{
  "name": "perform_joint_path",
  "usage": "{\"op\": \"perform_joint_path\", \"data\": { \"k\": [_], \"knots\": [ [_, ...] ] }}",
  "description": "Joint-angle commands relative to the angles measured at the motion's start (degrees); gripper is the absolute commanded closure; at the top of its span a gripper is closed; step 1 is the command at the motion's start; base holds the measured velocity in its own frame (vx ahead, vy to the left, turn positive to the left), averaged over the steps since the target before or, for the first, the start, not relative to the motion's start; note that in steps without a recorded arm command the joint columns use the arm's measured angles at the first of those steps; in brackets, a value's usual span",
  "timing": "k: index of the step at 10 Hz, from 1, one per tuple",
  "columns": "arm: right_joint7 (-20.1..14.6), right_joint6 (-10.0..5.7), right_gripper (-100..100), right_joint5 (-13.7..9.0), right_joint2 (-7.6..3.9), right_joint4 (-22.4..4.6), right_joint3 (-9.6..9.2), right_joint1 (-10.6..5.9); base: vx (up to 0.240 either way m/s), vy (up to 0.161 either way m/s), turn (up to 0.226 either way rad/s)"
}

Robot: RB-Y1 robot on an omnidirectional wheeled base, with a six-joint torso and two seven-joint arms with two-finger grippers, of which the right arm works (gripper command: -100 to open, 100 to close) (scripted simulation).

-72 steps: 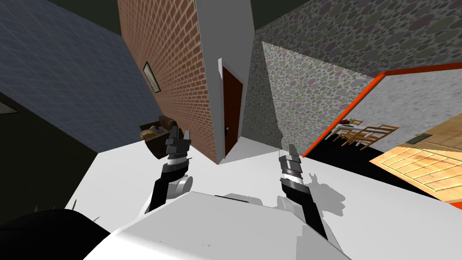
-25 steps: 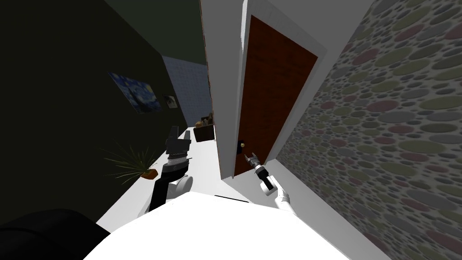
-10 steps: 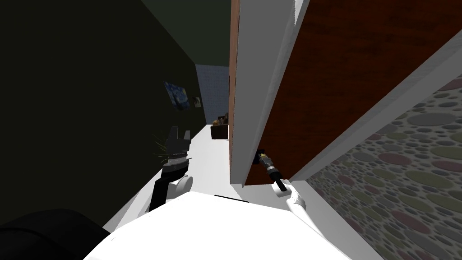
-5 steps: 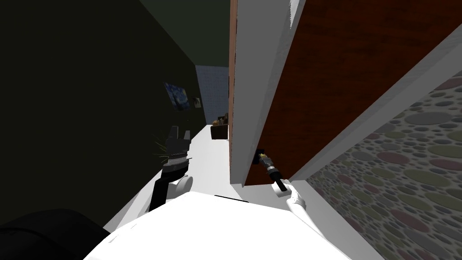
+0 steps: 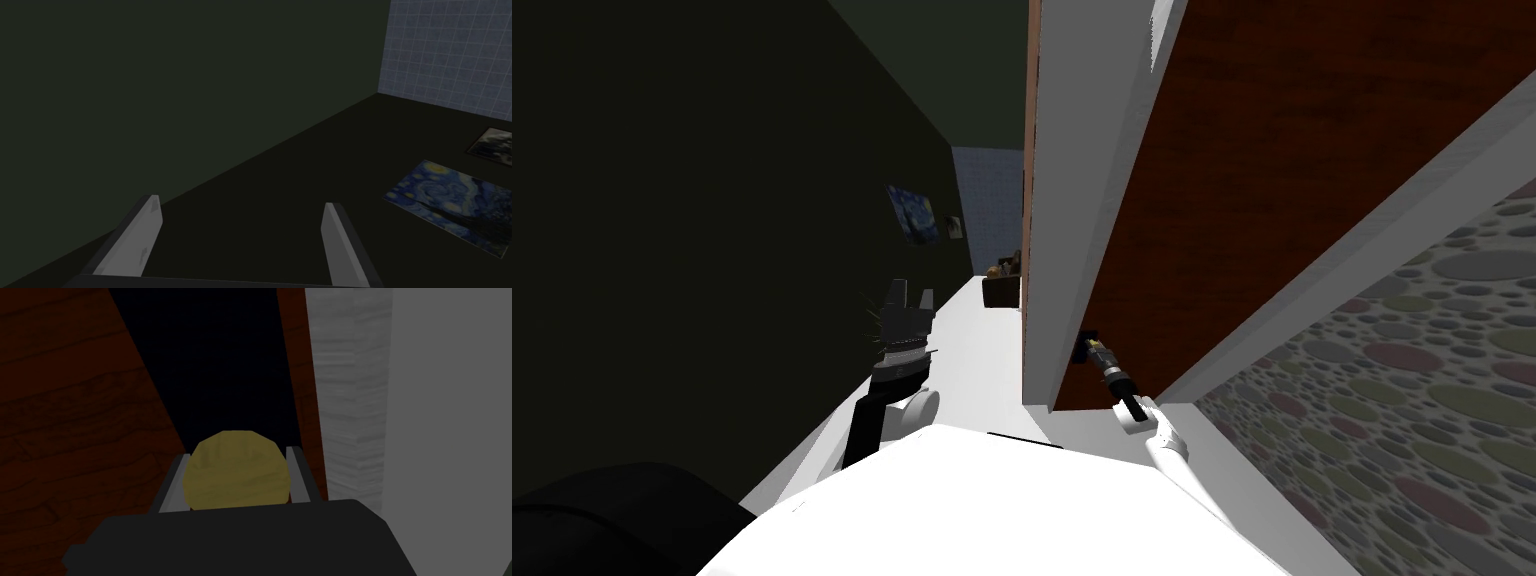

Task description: Pull the door open

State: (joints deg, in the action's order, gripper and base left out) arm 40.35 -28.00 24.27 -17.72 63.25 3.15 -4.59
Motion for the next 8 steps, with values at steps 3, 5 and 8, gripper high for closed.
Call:
{"op": "perform_joint_path", "data": {
  "k": [3,5,8],
  "knots": [
    [-5.94,-0.21,100,-3.37,0.07,-1.22,-0.71,-0.83,-0.059,-0.044,0.078],
    [-8.28,-0.24,100,-4.38,0.04,-1.55,-0.88,-1.09,-0.044,-0.026,0.046],
    [-12.47,-0.31,100,-6.87,-0.01,-2.38,-1.31,-1.74,-0.046,-0.037,0.069]
  ]
}}
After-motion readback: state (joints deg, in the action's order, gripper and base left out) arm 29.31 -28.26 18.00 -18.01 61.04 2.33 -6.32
